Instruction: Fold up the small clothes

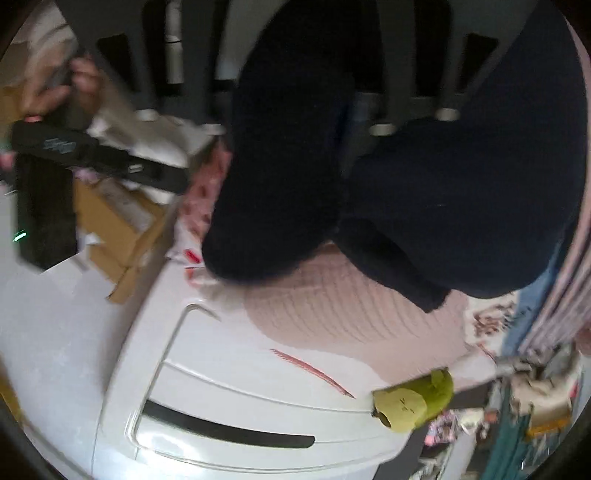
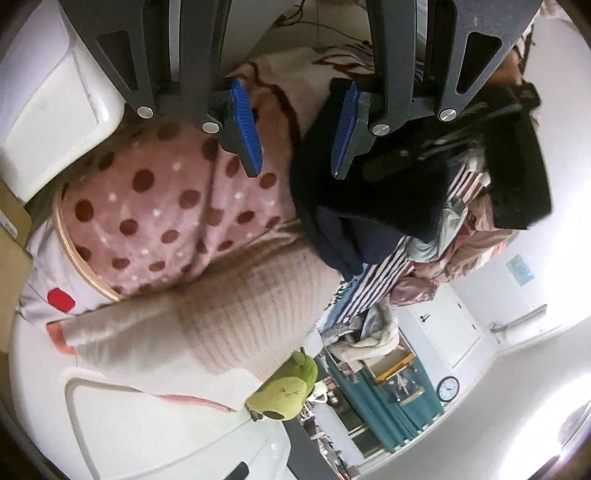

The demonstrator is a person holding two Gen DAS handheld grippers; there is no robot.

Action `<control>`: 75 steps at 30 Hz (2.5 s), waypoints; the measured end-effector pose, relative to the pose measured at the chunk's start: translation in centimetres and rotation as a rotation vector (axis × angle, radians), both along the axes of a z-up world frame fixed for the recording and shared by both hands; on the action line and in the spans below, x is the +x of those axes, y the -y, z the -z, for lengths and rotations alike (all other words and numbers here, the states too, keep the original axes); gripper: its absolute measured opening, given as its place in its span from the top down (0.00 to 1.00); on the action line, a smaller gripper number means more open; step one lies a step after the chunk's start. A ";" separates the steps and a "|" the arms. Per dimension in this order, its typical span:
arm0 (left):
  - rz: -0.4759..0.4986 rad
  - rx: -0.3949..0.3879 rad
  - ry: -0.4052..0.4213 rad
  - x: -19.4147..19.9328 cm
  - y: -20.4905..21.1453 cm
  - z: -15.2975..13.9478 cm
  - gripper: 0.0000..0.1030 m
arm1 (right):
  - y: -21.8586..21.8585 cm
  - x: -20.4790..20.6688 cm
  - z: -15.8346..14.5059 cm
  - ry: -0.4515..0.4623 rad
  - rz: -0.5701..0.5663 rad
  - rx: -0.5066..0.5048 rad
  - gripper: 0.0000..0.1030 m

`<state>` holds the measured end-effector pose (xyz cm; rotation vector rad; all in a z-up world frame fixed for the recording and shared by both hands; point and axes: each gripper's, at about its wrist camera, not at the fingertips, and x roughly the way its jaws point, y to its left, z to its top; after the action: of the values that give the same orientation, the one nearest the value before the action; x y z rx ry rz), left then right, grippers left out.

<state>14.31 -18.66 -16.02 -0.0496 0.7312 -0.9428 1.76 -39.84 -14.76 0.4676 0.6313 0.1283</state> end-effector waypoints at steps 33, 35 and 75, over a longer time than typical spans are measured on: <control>-0.213 -0.202 -0.142 1.1 -16.1 -0.2 0.06 | -6.2 3.3 -0.4 -0.126 -0.139 -0.140 0.78; -0.193 -0.211 -0.199 2.4 -15.7 0.4 0.06 | -6.1 3.6 1.5 -0.180 -0.164 -0.133 0.67; -0.125 -0.125 -0.290 7.1 -17.4 -5.2 0.64 | -9.4 17.2 -1.9 -0.174 -0.724 0.260 0.74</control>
<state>21.41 -1.23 -10.81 -0.3442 0.9239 -0.8694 18.95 -30.40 -12.85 0.4846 0.9404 0.8719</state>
